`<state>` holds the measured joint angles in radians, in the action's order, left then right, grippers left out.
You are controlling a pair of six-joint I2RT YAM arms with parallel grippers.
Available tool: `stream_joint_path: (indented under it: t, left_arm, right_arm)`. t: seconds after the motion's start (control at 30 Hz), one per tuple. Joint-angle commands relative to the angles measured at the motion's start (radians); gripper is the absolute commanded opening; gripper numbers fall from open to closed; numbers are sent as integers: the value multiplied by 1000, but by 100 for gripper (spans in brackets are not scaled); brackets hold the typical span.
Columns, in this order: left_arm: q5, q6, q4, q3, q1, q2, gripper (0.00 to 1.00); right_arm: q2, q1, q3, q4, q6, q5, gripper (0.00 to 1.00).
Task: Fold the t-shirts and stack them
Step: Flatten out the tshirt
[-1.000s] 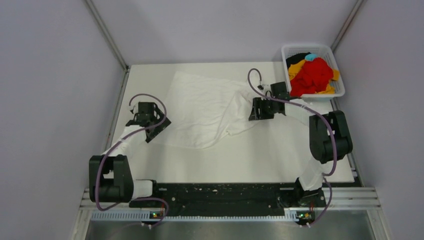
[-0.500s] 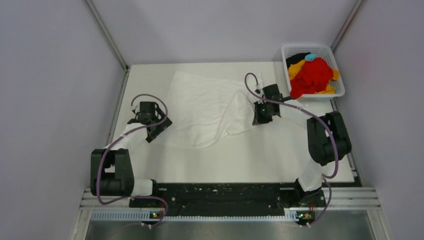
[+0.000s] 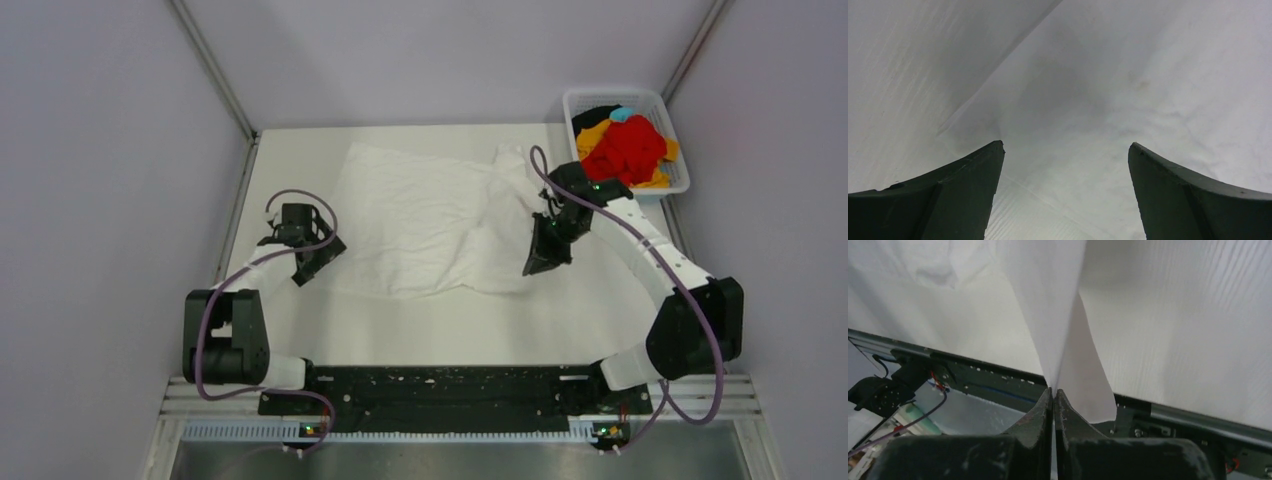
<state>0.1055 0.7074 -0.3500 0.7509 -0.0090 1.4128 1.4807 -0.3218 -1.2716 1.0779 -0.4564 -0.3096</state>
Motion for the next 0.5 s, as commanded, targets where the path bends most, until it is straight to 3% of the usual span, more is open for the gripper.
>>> stream_joint_path:
  t: [0.0, 0.07, 0.2, 0.27, 0.43, 0.47]
  left_arm:
    - [-8, -18, 23, 18, 2, -6, 99]
    - [-5, -25, 8, 21, 3, -9, 99]
    - [-4, -37, -14, 34, 3, -17, 99]
    - [-4, -40, -27, 39, 3, -28, 99]
    - [1, -29, -57, 39, 3, -73, 99]
    - [3, -25, -67, 39, 3, -86, 99]
  right_arm:
    - [-68, 79, 172, 179, -76, -74, 0]
    - [-82, 112, 235, 177, -82, 0, 2]
    - [-102, 132, 211, 180, -141, 395, 7]
    - [-111, 131, 178, 178, -149, 501, 20]
    - [-169, 121, 159, 82, -66, 532, 73]
    - [-184, 108, 159, 62, -41, 508, 75]
